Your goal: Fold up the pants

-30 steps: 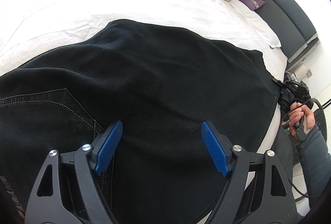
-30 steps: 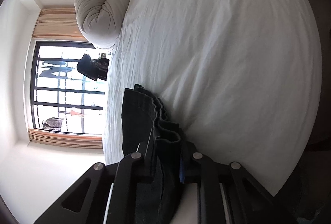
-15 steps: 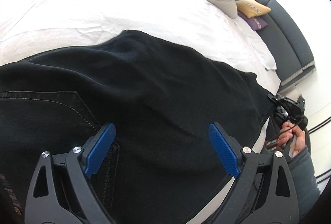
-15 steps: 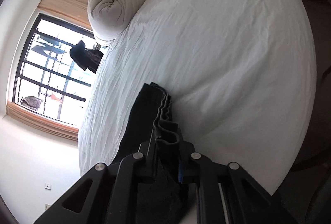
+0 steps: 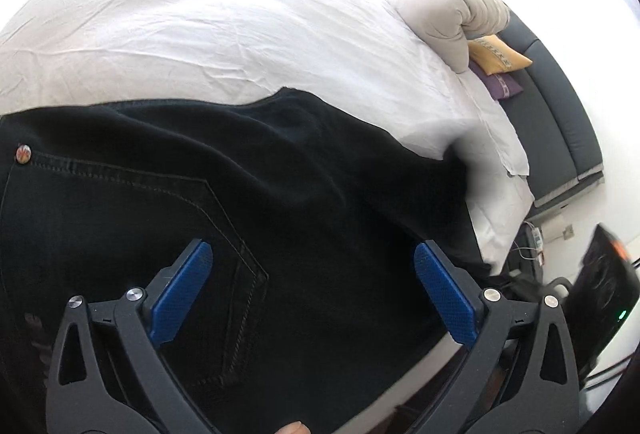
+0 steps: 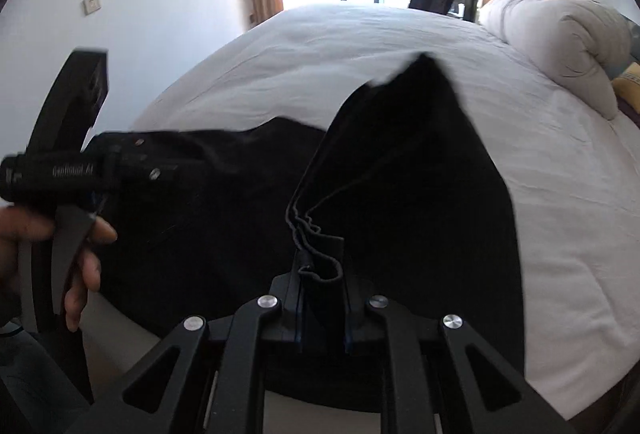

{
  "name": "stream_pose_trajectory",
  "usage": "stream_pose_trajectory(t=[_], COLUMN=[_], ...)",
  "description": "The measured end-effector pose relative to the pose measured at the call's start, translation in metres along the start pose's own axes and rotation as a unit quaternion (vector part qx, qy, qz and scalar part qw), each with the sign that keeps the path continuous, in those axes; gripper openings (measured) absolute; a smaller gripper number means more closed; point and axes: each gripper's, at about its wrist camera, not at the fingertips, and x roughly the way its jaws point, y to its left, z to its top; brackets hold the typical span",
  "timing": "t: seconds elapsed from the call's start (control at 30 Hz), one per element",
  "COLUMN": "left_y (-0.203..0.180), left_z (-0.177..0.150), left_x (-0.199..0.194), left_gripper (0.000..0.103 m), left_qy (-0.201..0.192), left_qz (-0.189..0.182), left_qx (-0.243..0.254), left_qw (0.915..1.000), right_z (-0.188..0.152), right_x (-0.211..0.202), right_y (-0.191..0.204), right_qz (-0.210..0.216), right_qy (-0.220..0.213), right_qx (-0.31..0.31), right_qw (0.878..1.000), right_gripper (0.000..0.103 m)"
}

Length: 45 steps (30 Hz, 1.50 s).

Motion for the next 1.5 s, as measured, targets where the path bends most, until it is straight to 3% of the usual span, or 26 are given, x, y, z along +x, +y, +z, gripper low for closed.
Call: stream_pose_trajectory(t=[0.13, 0.33, 0.47, 0.67, 0.7, 0.77, 1.0, 1.2, 1.27, 1.5], left_y=[-0.003, -0.009, -0.009, -0.005, -0.005, -0.006, 0.008, 0.027, 0.036, 0.048], left_z=[0.001, 0.005, 0.007, 0.016, 0.018, 0.022, 0.024, 0.029, 0.029, 0.025], left_x=[-0.003, 0.006, 0.023, 0.027, 0.027, 0.025, 0.016, 0.013, 0.015, 0.007], left_gripper=[0.103, 0.103, 0.103, 0.100, 0.098, 0.083, 0.058, 0.012, 0.007, 0.006], left_qy=[0.007, 0.034, 0.087, 0.082, 0.079, 0.081, 0.071, 0.072, 0.076, 0.068], left_qz=[-0.028, -0.066, -0.082, -0.096, -0.098, -0.104, -0.093, -0.081, -0.088, -0.070], left_qx=[-0.017, -0.054, -0.085, -0.107, -0.106, -0.098, -0.103, -0.095, -0.103, -0.091], left_qw=[0.9995, 0.9958, 0.9891, 0.9862, 0.9863, 0.9865, 0.9877, 0.9895, 0.9878, 0.9911], right_z=[-0.003, -0.001, -0.006, -0.007, -0.007, -0.007, -0.004, -0.005, -0.006, -0.004], right_x=[0.017, 0.007, -0.002, -0.003, -0.004, -0.007, -0.003, 0.001, 0.001, 0.008], right_y=[0.009, 0.006, 0.024, 0.043, 0.044, 0.045, 0.055, 0.066, 0.066, 0.074], right_qz=[0.004, 0.002, 0.014, 0.028, 0.032, 0.036, 0.056, 0.068, 0.069, 0.077], right_qy=[0.010, -0.013, -0.026, -0.031, -0.032, -0.034, -0.034, -0.028, -0.027, -0.024], right_qx=[0.016, 0.016, 0.000, -0.022, -0.021, -0.021, -0.027, -0.035, -0.035, -0.037], right_qw=[1.000, 1.000, 1.000, 0.999, 0.999, 0.999, 0.997, 0.997, 0.997, 0.996], right_gripper=[0.015, 0.015, 0.015, 0.015, 0.015, 0.015, 0.015, 0.015, 0.016, 0.016])
